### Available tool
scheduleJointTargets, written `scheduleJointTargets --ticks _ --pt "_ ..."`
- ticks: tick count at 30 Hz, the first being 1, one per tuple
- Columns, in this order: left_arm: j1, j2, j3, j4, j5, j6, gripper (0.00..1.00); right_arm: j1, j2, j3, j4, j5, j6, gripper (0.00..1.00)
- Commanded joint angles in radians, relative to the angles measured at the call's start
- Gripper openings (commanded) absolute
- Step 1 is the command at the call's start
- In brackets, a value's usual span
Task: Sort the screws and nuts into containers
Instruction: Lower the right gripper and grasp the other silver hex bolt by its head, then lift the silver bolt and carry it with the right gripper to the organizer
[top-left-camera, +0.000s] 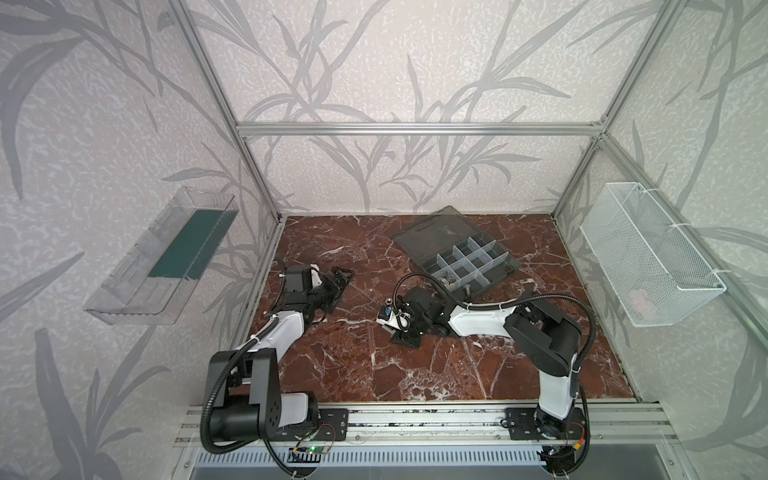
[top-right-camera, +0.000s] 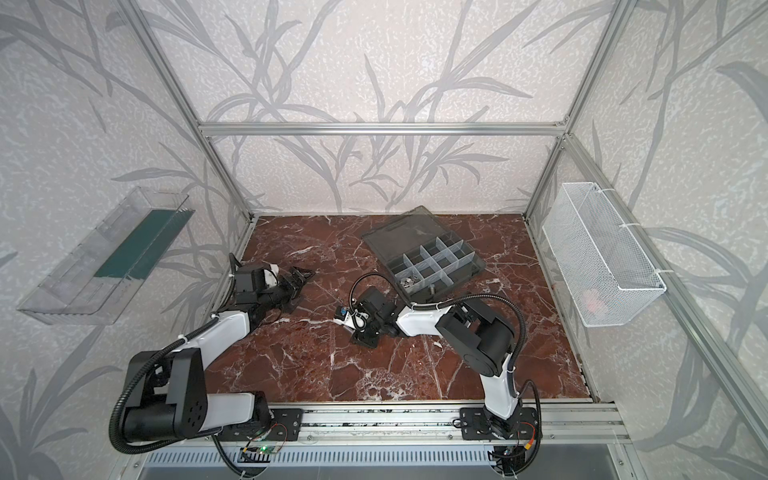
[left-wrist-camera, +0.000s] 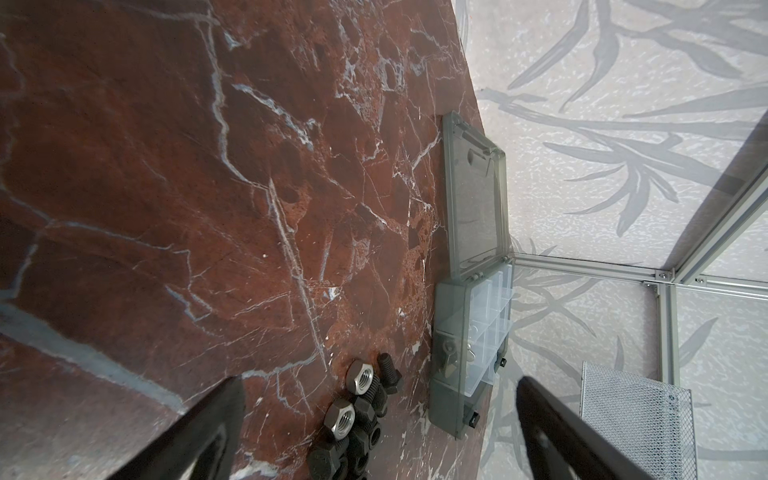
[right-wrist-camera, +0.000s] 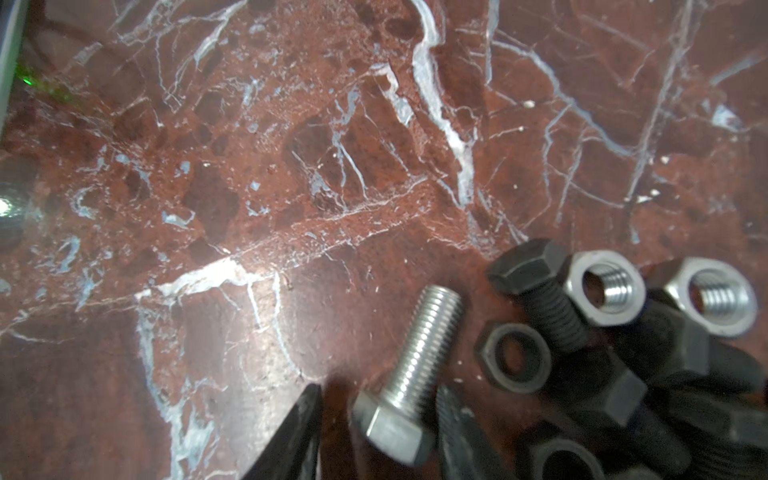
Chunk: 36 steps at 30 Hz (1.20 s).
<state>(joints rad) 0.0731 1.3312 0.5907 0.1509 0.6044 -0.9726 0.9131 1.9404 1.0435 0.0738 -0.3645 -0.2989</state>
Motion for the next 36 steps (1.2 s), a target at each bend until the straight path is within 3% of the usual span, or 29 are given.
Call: scheduleJointTargets --ticks 1,13,20,24,30,36 --pt "0.004 0.008 -0.015 0.024 0.012 -0.016 0.99 0.007 -0.003 -0.023 -0.038 0.022 0.04 0.45" --pt "0.007 0.006 -0.015 0.024 0.015 -0.012 1.0 0.009 0.025 -0.019 -0.02 0.082 0.149 0.48" --pt "0.007 0.006 -0.015 0.028 0.017 -0.015 0.99 0.008 0.033 -0.022 -0.033 0.097 0.164 0.31" --pt "0.007 0.01 -0.015 0.03 0.017 -0.016 1.0 0.008 0.025 0.012 -0.107 0.101 0.16 0.0" --pt "0.009 0.008 -0.012 0.03 0.019 -0.015 0.99 -0.019 -0.123 0.036 -0.214 -0.007 0.137 0.0" --pt "0.011 0.01 -0.008 0.041 0.032 -0.027 1.0 -0.155 -0.354 0.021 -0.274 -0.051 0.184 0.0"
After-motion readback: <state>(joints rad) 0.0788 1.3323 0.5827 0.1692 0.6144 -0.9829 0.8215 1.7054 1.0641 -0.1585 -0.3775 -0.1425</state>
